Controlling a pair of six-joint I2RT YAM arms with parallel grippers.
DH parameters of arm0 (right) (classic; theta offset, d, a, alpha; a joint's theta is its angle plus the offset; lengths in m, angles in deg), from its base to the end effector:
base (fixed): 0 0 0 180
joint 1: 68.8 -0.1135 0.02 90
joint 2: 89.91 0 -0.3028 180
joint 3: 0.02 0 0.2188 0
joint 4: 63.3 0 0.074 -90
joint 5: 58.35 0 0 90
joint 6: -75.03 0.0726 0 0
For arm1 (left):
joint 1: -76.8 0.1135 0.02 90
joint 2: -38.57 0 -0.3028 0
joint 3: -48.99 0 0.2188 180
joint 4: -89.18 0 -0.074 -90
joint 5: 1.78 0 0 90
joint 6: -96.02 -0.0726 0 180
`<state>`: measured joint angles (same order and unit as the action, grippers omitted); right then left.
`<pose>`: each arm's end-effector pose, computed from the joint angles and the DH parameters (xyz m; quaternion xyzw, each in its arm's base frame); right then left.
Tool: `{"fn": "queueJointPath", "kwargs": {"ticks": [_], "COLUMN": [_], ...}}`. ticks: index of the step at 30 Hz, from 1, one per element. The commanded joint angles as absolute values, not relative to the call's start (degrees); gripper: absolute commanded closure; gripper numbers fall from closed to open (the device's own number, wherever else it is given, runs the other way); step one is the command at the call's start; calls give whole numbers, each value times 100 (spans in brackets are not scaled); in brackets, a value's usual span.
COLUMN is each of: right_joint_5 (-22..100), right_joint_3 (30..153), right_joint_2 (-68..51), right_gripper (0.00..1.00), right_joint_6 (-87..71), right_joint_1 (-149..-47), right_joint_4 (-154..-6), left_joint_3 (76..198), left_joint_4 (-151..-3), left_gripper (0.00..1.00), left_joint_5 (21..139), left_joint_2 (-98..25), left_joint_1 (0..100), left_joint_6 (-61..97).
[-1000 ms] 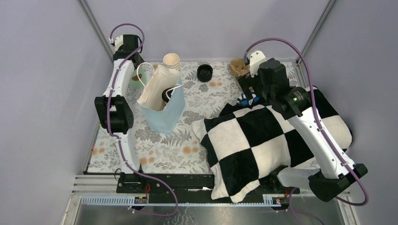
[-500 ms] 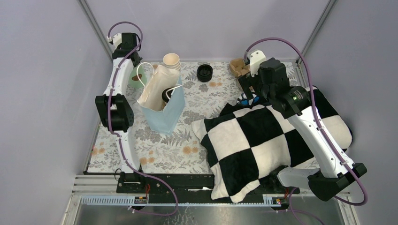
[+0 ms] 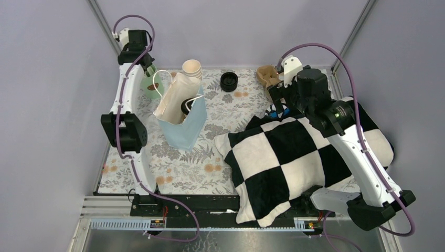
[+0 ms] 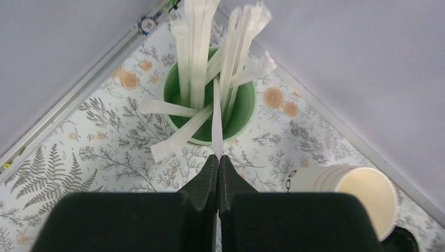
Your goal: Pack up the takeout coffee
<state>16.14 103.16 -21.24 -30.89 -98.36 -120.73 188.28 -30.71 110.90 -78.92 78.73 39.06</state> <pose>0.2033 0.0930 0.4635 -0.2505 0.7905 -0.0467 0.5569 0.4723 0.0439 0.3760 -0.3469 0.8159 0.0559 0.4592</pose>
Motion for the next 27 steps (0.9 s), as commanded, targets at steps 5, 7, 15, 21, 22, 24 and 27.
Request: {"fn": "queueJointPath", "kwargs": {"ticks": [5,7,15,21,22,24,27], "right_joint_5": [1984,2103,2423,2690,2724,2767,2866], "right_joint_3": [10468,10430,10405,10271,10221,10093,9954], "right_joint_2": [-2521,-2575,-2743,-2881,-2908,-2955,-2933], "right_gripper": [0,0,0,0,0,0,0], "right_joint_6": [-2798,-2736,-2506,-2321,-2305,-2274,-2230], "right_joint_1": [-9802,-9800,-9808,-9812,-9822,-9867,-9969], "right_joint_4": [-11947,-11935,-11895,-11833,-11784,-11672,-11501], "left_joint_3": [19298,19239,19210,19414,19357,19202,18764], "left_joint_4": [-2980,-2978,-2847,-2486,-2423,-2249,-2028], "left_gripper": [100,100,100,100,100,100,100], "left_joint_5": [11047,11044,10725,9569,9331,9009,8699], "left_joint_2": [-6606,-6360,-5655,-5063,-4854,-4444,-3747], "left_joint_1": [7908,7908,7908,7903,7903,7909,7913], "left_joint_6": [3550,3477,3551,3529,3454,3306,3072]}}
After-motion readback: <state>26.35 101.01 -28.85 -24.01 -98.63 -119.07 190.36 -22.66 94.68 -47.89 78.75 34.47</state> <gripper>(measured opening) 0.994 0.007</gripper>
